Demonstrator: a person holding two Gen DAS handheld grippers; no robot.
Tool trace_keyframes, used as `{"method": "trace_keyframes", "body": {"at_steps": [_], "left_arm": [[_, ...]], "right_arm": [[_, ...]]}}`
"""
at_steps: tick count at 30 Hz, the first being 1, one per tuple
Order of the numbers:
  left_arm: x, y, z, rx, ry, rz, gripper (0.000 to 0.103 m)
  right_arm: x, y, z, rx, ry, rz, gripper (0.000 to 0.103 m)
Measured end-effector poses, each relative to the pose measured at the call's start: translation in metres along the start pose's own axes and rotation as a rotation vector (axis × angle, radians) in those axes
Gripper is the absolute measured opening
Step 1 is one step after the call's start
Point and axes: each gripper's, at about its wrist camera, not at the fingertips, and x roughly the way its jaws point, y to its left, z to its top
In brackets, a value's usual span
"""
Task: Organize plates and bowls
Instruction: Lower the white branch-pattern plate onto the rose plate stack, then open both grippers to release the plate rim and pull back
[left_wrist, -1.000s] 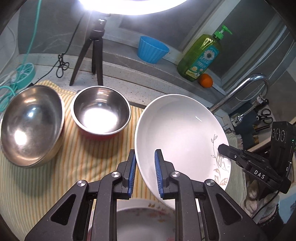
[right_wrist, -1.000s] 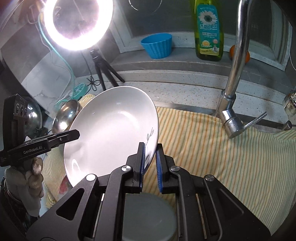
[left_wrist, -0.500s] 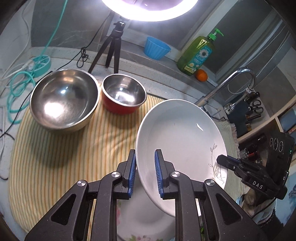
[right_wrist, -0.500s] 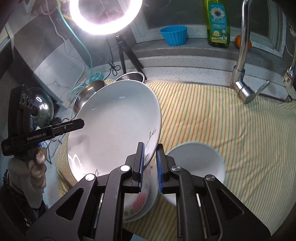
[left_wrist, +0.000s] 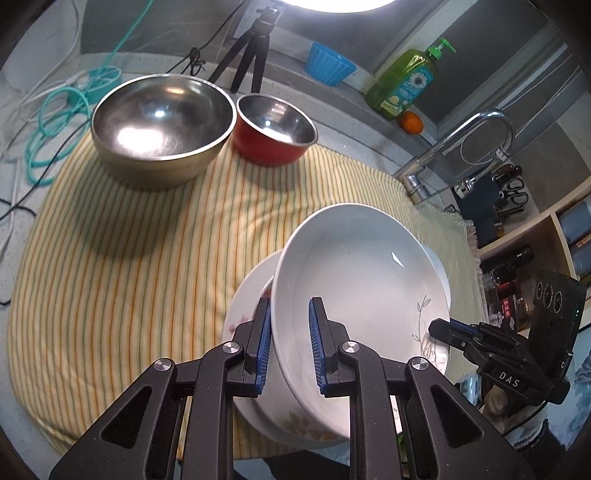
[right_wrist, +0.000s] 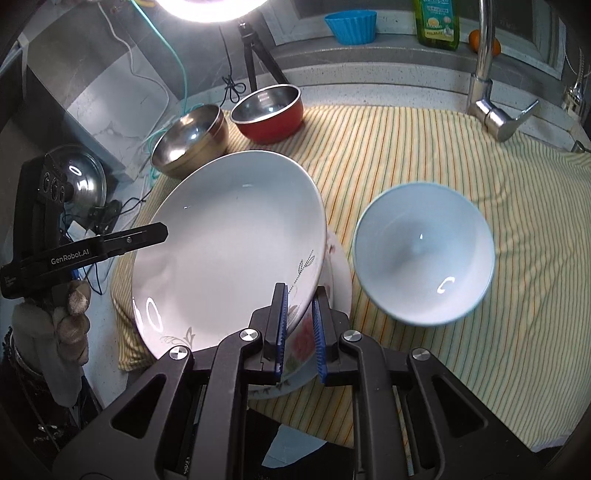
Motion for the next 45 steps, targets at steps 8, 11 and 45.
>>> {"method": "trace_keyframes", "body": {"at_steps": [8,11,45], "left_arm": [[0.004,0.008,-0.015,-0.004,0.031,0.006,0.018],[0.006,0.008,-0.018,0.003,0.04,0.01,0.018],[0.021,-0.004,-0.021,0.09,0.062,0.094,0.018]], "right_arm": [[0.009,0.006,-0.015,-0.008,0.035,-0.022,0.013],[0.012,0.007,-0.019,-0.011,0.044,-0.034,0.013],[0.029,0.005,-0.026,-0.051,0.099,-0.087,0.017]]}}
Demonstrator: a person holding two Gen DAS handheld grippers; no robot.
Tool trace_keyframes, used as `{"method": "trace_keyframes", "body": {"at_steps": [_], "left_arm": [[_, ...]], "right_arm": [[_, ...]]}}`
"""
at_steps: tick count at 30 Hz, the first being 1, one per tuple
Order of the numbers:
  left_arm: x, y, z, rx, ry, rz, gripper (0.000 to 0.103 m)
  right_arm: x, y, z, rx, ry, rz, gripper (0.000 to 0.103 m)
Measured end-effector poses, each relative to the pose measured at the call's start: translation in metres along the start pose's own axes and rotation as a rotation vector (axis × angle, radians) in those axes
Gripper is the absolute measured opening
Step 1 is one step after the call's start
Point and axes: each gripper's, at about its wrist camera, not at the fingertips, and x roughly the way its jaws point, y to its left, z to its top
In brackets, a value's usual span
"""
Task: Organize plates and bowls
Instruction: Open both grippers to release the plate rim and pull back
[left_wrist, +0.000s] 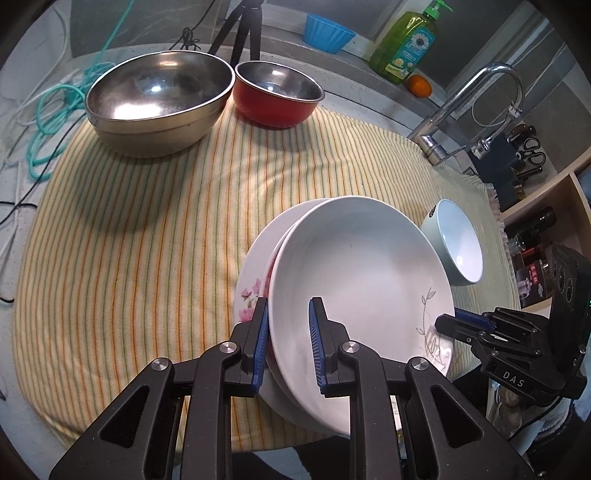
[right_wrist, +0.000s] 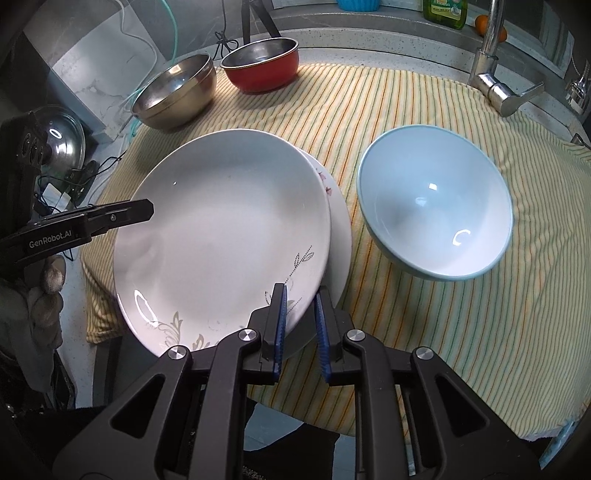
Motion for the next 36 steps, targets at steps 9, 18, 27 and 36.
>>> {"method": "trace_keyframes", "body": {"at_steps": [9,18,27,36], "left_arm": [[0.001,-0.006,0.001,0.059,0.006,0.056,0.019],[0.008,-0.024,-0.005,0.162,0.03,0.127,0.03],[0.013,-0.029,-0.005,0.215,0.051,0.152,0.033],[-0.006,-0.012,0.004,0.113,0.015,0.089,0.033]], "right_arm": [[-0.001,0.002,0.005,0.0,-0.01,0.011,0.024],[-0.003,-0.002,0.007,0.021,-0.009,0.032,0.025],[-0.007,-0.003,0.006,0.01,-0.019,0.032,0.025],[-0.023,-0.002,0.011,0.026,-0.072,0.023,0.044]]}}
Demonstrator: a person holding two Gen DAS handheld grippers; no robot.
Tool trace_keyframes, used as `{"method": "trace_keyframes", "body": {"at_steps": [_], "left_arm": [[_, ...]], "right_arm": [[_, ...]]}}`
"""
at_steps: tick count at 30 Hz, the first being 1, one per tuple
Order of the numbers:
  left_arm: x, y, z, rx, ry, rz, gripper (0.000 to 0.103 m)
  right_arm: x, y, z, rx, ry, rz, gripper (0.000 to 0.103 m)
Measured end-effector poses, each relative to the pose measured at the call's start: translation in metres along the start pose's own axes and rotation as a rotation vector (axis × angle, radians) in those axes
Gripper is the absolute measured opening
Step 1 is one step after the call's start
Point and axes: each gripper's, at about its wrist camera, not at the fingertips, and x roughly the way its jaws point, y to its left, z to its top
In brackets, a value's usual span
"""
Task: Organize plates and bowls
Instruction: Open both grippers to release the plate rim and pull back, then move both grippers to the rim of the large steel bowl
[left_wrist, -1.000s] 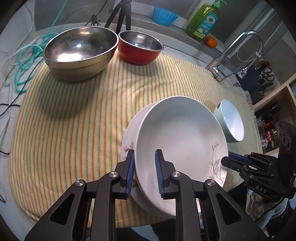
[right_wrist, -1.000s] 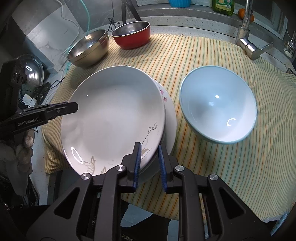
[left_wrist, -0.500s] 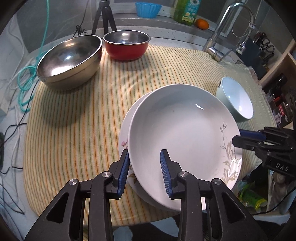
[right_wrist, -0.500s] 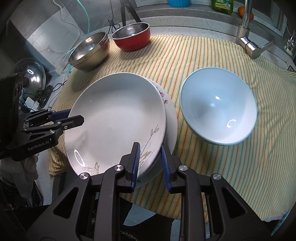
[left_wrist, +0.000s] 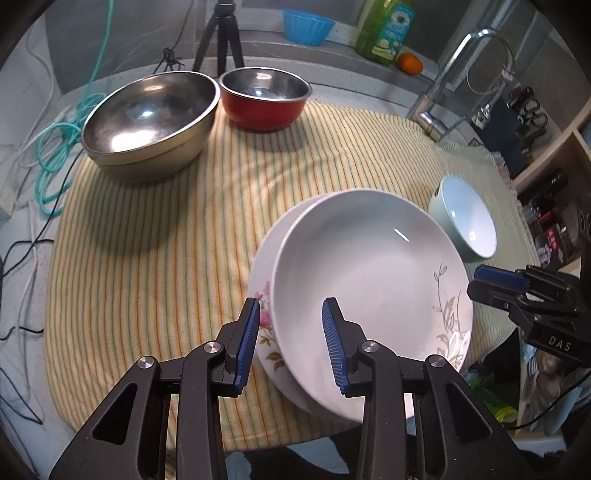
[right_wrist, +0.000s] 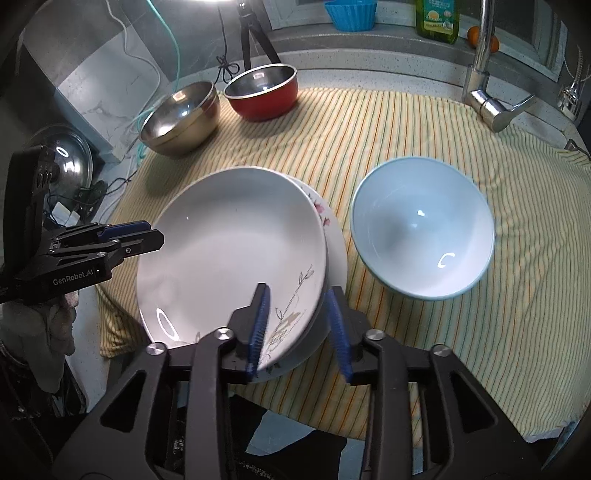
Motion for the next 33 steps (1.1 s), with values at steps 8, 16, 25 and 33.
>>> {"method": "trace_keyframes", "body": {"at_steps": [8,16,25,33], "left_arm": [[-0.022,0.031,0.009,-0.126,-0.068,-0.049,0.046],[-0.042,0.078,0.022,-0.232,-0.158,-0.032,0.064],[-0.05,0.137,0.045,-0.311,-0.21,-0.061,0.064],[-0.04,0.182,0.072,-0.385,-0.214,-0.122,0.063]], "right_arm": [[-0.016,0.01,0.016,0.019,-0.076,0.022,0.075],[-0.013,0.032,0.042,0.035,-0.11,0.054,0.075],[0.006,0.064,0.084,0.065,-0.136,0.123,0.075],[0.04,0.087,0.125,0.109,-0.112,0.198,0.075]]}}
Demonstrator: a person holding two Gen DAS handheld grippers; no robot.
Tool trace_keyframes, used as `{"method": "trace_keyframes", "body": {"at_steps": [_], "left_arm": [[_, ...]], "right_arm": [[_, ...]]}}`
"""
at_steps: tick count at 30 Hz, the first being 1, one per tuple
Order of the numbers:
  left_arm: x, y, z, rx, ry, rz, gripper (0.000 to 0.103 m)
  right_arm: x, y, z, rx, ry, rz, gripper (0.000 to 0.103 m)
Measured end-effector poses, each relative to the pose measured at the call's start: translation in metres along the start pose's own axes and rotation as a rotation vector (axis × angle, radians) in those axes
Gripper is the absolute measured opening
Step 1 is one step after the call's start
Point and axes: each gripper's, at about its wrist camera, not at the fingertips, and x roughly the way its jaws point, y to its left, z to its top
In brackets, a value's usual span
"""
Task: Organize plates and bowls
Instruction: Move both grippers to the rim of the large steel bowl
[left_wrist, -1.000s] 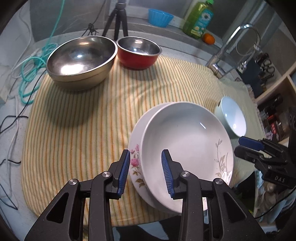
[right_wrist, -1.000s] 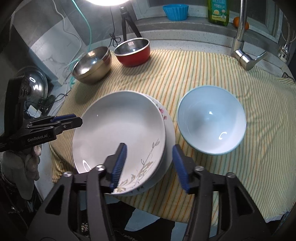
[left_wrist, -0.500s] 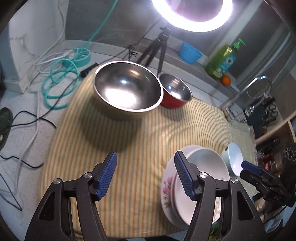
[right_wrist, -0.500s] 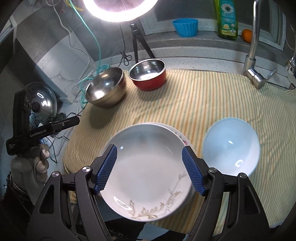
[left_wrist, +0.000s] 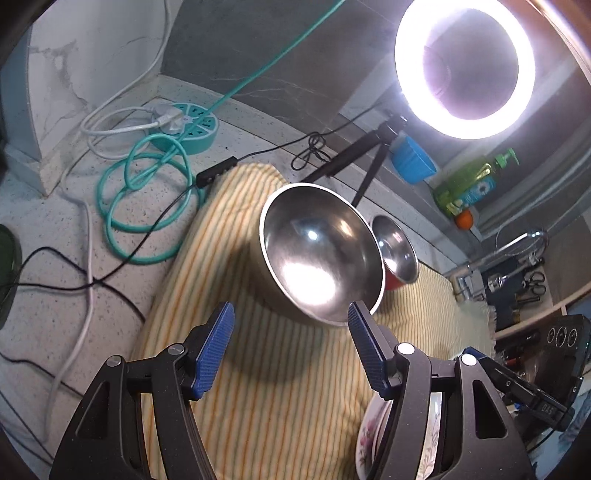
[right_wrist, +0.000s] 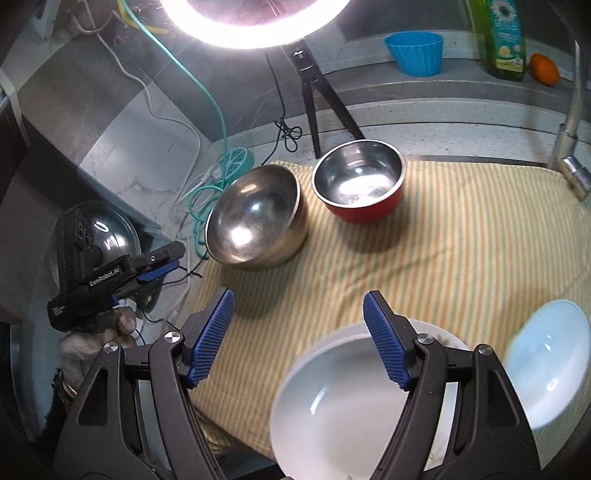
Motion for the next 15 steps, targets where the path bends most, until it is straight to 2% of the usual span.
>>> {"method": "trace_keyframes", "body": {"at_steps": [8,15], "left_arm": [[0.03,0.011,0.029,-0.016,0.033,-0.034,0.059],[0.053,0.015,0.038,-0.018,0.062,-0.029,0.05]], "right_arm": [[0.051,0.003,0.027,0.075,0.049,0.016,0.075],[0.085,-0.001,0.044,0.117,0.083,0.009,0.074]]}}
